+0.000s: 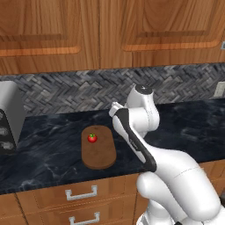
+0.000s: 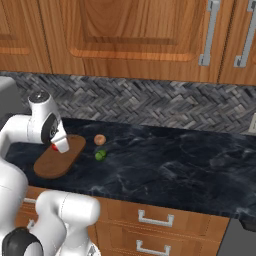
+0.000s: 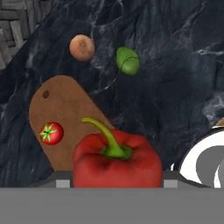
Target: Place the avocado, onion, tomato, and bell pepper on the cutting board.
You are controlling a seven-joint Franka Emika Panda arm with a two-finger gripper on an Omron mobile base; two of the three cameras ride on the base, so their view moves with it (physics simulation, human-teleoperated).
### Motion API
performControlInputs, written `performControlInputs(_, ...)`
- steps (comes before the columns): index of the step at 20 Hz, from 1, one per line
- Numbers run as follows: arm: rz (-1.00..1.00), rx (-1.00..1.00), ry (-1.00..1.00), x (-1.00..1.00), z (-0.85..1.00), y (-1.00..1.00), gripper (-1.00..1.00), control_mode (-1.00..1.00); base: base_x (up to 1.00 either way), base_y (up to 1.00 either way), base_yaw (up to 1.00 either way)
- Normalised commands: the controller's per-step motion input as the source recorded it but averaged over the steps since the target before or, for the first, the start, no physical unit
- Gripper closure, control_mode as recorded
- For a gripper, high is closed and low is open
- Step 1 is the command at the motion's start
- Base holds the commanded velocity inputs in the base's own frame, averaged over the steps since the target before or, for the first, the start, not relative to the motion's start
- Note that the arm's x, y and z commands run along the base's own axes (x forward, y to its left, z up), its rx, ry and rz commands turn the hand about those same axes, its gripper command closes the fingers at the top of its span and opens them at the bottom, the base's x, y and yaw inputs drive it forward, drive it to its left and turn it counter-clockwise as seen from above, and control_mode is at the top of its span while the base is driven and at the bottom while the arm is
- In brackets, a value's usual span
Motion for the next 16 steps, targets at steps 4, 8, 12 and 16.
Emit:
performControlInputs(4, -0.16, 0.02, 0.09, 0.17, 0.0, 0.08, 1.0, -1.0, 0.0, 0.0, 0.0)
performControlInputs(8, -0.12, 0.0, 0.08, 0.24, 0.0, 0.19, 1.0, -1.0, 0.0, 0.0, 0.0)
performControlInputs(12, -0.04, 0.0, 0.01, 0.29, 0.0, 0.16, 1.0, -1.0, 0.0, 0.0, 0.0)
performControlInputs(16, -0.01, 0.02, 0.0, 0.21, -0.02, 0.02, 1.0, -1.0, 0.0, 0.0, 0.0)
